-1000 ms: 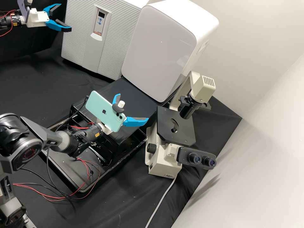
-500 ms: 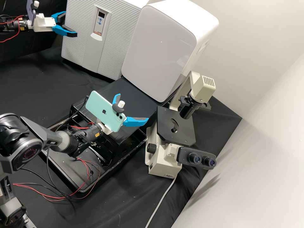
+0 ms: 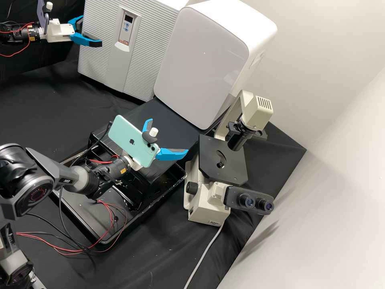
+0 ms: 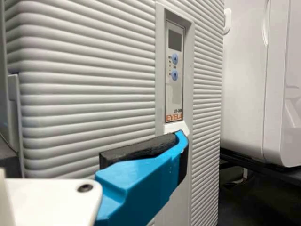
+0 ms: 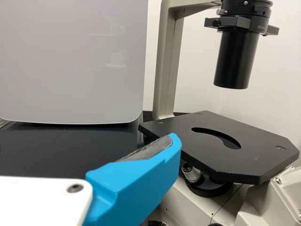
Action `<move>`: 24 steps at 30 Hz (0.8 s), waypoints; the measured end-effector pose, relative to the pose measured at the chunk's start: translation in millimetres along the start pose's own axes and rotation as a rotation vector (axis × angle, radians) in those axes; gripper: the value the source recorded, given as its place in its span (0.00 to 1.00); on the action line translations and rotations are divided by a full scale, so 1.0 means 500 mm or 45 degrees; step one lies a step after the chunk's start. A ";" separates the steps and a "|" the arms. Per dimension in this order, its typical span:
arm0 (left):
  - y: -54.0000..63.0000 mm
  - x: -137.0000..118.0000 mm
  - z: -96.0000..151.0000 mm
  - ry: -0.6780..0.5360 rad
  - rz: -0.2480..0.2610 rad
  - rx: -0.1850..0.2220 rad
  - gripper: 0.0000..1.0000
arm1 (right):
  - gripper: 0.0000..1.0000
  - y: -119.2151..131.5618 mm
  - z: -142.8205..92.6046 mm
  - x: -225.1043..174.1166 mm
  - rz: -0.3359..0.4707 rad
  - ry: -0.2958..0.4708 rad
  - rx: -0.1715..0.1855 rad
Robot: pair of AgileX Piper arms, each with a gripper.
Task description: Open the incubator door
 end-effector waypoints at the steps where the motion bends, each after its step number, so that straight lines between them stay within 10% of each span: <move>1: 0.000 -0.002 0.002 0.001 -0.003 -0.003 1.00 | 1.00 0.000 0.000 0.000 0.000 0.000 0.000; 20: -0.001 -0.022 0.038 0.019 -0.045 -0.041 1.00 | 1.00 0.000 0.000 0.000 0.000 0.000 0.000; 21: 0.000 -0.022 0.039 0.020 -0.044 -0.040 0.00 | 1.00 0.000 0.000 0.000 0.000 0.000 0.000; 24: 0.003 -0.022 0.040 0.020 -0.043 -0.035 0.00 | 1.00 0.000 0.000 0.000 0.000 0.000 0.000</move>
